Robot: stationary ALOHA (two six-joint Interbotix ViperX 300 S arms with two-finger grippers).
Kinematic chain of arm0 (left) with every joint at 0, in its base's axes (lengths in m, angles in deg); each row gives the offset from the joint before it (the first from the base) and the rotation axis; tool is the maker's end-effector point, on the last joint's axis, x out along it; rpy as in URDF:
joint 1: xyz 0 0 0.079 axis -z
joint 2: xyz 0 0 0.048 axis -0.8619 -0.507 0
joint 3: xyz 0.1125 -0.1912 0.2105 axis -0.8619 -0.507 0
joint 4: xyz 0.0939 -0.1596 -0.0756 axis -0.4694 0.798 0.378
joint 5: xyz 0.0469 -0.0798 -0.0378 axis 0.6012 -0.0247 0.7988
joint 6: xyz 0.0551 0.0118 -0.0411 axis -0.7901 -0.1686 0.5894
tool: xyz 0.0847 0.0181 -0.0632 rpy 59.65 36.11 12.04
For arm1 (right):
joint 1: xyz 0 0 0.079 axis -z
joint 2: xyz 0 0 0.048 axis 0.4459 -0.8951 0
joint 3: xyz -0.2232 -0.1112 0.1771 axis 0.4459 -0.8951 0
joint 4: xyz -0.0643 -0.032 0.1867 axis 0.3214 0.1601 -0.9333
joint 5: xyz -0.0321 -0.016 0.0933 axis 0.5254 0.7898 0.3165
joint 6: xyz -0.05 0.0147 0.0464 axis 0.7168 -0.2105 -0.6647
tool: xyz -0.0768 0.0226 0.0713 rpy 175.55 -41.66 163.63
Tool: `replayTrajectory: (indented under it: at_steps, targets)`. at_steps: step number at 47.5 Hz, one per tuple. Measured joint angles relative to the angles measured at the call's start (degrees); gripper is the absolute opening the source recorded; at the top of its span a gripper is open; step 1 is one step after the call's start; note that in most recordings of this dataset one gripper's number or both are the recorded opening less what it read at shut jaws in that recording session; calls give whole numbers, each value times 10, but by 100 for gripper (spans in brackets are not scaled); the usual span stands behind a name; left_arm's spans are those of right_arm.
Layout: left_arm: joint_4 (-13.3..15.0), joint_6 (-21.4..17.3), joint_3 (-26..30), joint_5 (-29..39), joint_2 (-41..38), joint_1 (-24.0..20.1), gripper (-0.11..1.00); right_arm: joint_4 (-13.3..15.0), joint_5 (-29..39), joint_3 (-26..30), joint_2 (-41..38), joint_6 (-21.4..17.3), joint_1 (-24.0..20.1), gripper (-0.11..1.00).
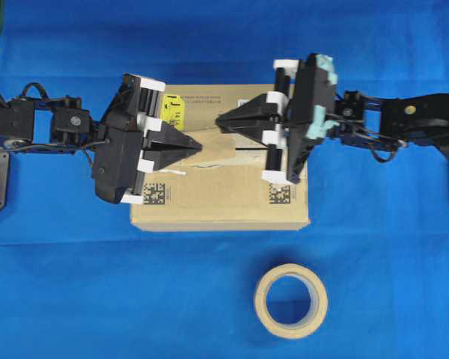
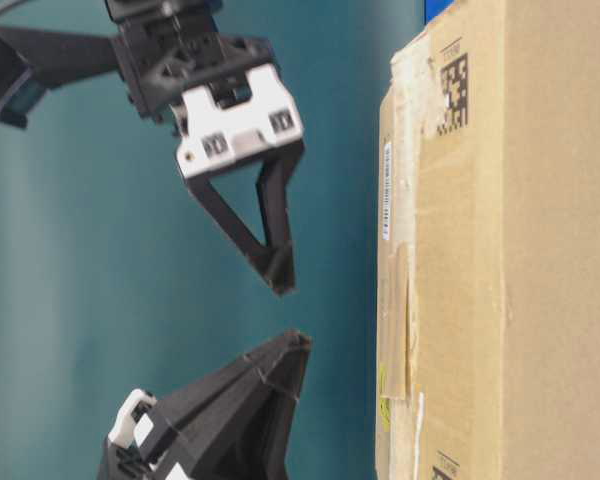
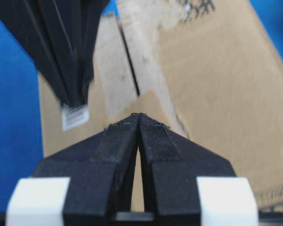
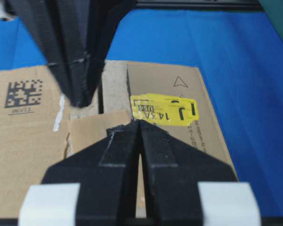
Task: Apply tape along the seams of the closed cardboard box to seal it securely.
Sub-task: 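Press and smooth the tape along the seam with both grippers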
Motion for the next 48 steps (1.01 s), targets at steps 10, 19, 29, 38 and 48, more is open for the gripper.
replayTrajectory:
  at_steps: [10, 19, 29, 38, 48]
  targets:
    - [0, 25, 0, -46, -40, 2, 0, -1, 0, 27, -39, 2, 4, 0]
    - [0, 77, 0, -76, -72, -5, 0, 0, 0, 44, -70, 2, 3, 0]
    - [1, 127, -21, -98, -91, -18, 0, -1, 0, 47, -100, -4, -6, 0]
    - [24, 128, -55, -136, -95, -20, 0, -6, -2, 47, -114, -8, -12, 0]
    - [64, 128, -85, -169, -94, -20, 0, -10, -5, 38, -115, -8, -17, 0]
